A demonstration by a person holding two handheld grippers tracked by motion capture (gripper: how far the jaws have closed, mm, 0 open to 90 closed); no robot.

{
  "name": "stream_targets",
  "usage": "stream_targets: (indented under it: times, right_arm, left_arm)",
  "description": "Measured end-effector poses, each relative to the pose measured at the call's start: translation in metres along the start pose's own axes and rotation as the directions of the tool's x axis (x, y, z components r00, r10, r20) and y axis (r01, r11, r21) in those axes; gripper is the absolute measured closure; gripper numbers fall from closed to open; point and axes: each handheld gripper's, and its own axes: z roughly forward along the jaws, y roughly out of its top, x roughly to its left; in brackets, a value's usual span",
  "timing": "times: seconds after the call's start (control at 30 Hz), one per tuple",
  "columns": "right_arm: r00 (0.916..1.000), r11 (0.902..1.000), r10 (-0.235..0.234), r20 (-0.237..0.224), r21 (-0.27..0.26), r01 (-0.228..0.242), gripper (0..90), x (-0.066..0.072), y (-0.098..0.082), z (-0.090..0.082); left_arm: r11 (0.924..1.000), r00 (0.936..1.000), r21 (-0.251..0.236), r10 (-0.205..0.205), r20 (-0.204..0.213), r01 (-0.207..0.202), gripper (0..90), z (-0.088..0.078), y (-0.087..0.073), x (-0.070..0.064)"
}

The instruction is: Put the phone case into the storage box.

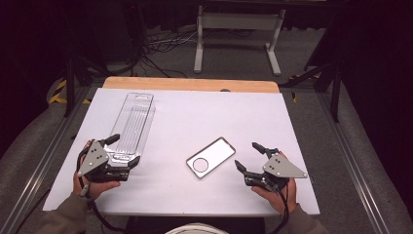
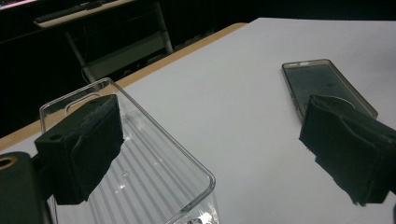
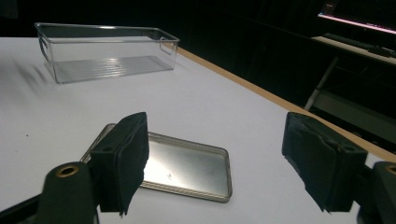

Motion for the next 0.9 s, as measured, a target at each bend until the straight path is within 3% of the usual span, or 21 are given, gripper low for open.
stream_targets:
  times: [0.27, 0.53, 0.63, 0.83, 0.9]
  right_arm:
    - [0.9999, 0.9998, -0.013, -0.006, 0.016, 0.013, 26.5, 0.001, -0.003, 0.005]
    - [0.9997, 0.9993, 0.016, -0.021, 0.035, -0.015, 26.9, -0.007, 0.0, 0.02]
    - [0.9992, 0.9988, 0.03, -0.025, 0.04, -0.029, 29.3, -0.012, 0.003, 0.034]
    - [0.9977, 0.9967, 0.066, -0.014, 0.047, -0.066, 34.2, -0.023, 0.015, 0.073]
    - [0.9969, 0.9953, 0.077, -0.015, 0.06, -0.076, 44.5, -0.028, 0.017, 0.086]
  left_arm:
    - [1.0, 1.0, -0.009, -0.001, 0.006, 0.001, 5.3, -0.001, -0.002, -0.003]
    - [0.9999, 0.9999, -0.007, -0.009, 0.008, 0.009, 4.8, -0.004, -0.005, -0.003]
    - [0.9996, 0.9999, -0.026, -0.011, 0.009, 0.012, 5.2, -0.007, -0.005, -0.002]
    - [0.9998, 0.9999, -0.017, -0.005, 0.014, 0.005, 5.5, -0.003, -0.006, -0.002]
    - [0.9997, 0.9998, -0.018, -0.015, 0.014, 0.016, 5.6, -0.004, -0.007, -0.003]
